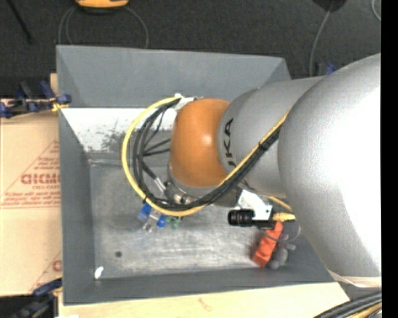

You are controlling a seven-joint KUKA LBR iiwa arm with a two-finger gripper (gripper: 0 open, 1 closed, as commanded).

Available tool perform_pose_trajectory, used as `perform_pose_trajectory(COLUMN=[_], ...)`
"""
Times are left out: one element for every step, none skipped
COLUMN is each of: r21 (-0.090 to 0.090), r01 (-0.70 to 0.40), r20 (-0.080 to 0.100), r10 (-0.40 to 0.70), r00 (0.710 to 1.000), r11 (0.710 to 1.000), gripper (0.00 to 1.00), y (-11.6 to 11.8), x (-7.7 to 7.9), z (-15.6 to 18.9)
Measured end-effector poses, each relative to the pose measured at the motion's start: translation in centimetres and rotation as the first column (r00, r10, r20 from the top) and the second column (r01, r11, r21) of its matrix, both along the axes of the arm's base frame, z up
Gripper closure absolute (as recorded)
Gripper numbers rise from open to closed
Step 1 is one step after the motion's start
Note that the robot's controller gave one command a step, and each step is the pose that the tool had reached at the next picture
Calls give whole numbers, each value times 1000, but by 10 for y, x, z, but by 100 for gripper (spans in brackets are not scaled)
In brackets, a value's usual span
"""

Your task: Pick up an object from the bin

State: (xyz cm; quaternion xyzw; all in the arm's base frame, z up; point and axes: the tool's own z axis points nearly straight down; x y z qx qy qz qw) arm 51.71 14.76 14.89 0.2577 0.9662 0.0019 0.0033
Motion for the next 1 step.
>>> perform_pose_trajectory(r21=[0], r01=[-6], r20=[-1], r10=[6], r00=[1000], r11=[1000], gripper=[100], y=[-1], x=[2], z=[52])
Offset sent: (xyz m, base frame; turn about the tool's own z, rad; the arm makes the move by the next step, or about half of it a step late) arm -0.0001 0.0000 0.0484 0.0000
